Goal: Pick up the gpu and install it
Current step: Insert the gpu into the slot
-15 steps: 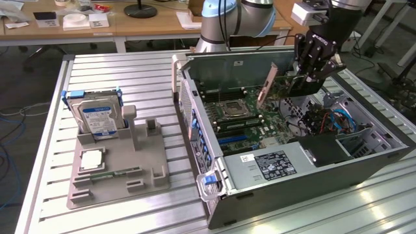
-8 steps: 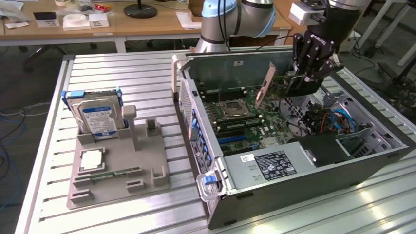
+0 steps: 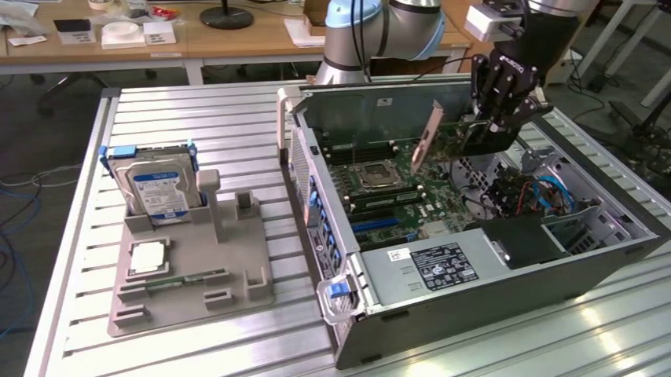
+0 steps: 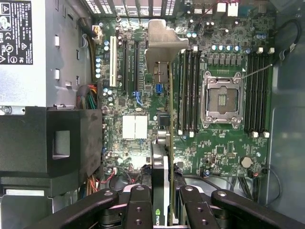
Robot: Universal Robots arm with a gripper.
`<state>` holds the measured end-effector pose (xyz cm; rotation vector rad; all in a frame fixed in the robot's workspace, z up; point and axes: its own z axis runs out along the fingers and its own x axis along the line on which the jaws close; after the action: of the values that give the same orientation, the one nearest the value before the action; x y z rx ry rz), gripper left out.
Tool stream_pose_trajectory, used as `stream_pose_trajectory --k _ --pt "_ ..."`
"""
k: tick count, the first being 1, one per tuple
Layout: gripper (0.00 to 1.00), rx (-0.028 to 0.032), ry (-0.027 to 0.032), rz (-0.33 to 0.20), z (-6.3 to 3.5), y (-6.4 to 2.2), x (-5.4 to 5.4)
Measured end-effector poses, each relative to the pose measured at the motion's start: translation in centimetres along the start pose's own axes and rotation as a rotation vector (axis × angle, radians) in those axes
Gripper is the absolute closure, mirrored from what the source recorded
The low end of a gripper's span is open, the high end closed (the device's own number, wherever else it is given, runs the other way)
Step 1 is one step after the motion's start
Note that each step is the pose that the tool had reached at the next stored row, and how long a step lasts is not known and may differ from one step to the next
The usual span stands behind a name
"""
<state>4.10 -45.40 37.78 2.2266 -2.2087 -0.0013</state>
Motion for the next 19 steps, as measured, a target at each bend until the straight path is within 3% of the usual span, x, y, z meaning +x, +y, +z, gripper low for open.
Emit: stream_pose_trajectory --k 19 --pt "0.73 0.0002 -0.0003 0.000 0.43 0.64 -0.03"
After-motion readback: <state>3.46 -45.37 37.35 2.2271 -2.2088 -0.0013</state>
